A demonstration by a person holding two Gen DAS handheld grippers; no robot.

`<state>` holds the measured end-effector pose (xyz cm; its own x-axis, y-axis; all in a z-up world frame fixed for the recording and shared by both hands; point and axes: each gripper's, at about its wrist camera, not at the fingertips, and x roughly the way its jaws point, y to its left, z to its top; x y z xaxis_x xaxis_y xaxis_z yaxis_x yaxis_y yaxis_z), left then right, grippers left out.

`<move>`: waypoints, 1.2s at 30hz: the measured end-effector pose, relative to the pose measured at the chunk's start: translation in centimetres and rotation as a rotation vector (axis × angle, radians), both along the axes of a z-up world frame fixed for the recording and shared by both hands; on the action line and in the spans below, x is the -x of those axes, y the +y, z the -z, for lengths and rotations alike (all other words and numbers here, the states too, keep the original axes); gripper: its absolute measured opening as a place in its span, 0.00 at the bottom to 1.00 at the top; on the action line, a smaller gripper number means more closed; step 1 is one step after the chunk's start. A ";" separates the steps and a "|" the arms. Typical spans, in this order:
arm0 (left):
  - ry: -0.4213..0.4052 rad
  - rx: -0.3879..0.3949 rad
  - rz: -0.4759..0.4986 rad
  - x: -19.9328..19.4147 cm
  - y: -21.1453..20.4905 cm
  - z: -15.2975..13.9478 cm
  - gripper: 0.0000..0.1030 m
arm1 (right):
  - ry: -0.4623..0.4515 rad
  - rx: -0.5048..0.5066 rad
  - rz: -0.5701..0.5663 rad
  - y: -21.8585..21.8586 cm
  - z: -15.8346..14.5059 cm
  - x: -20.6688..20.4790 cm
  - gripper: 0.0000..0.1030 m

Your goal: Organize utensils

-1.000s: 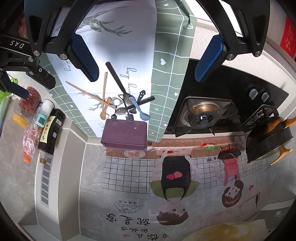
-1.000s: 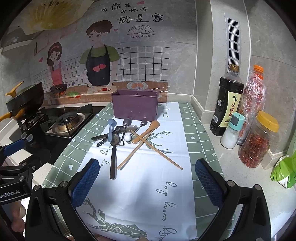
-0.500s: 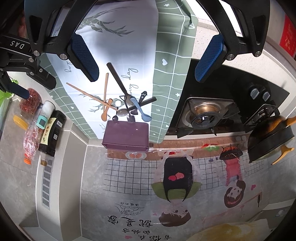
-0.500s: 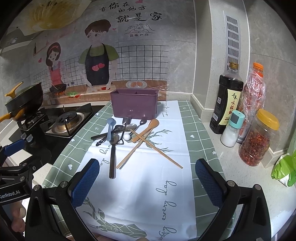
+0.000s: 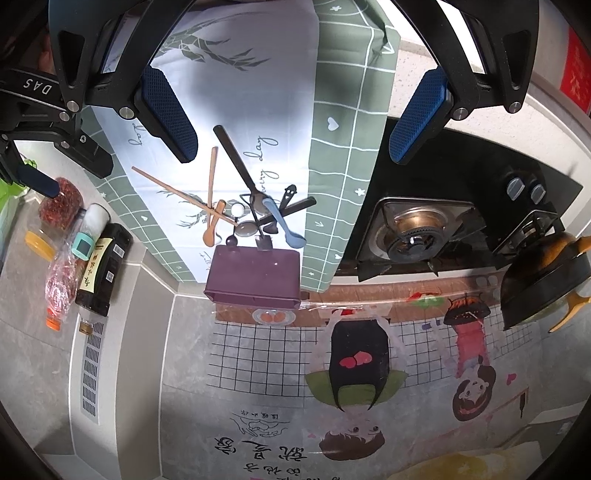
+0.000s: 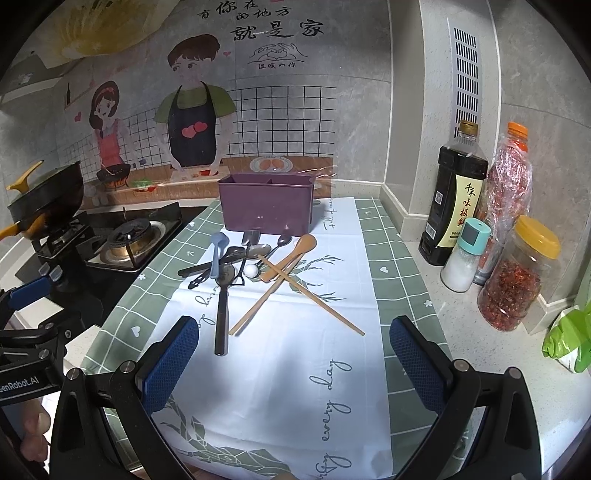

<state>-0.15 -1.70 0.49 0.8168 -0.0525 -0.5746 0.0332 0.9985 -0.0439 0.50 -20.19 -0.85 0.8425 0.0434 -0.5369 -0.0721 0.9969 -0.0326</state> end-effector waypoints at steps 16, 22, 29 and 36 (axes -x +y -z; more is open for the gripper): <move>0.015 -0.028 0.005 -8.7 1.1 0.4 1.00 | 0.071 0.082 0.057 -1.0 0.8 -7.5 1.00; 0.097 0.009 0.049 -14.9 1.4 1.3 0.91 | 0.123 0.052 0.085 -2.1 2.2 -11.1 1.00; 0.274 0.060 0.073 -24.2 0.8 3.7 0.74 | 0.249 -0.017 0.102 -3.3 4.6 -14.7 1.00; 0.461 0.076 -0.017 -32.0 0.8 7.6 0.74 | 0.259 0.107 0.105 -2.1 5.7 -16.8 1.00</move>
<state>31.89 -0.91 -7.07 0.4783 -0.0972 -0.8728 -0.0229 0.9921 -0.1231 17.30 -22.24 -6.56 0.6740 -0.1048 -0.7313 0.0113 0.9912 -0.1317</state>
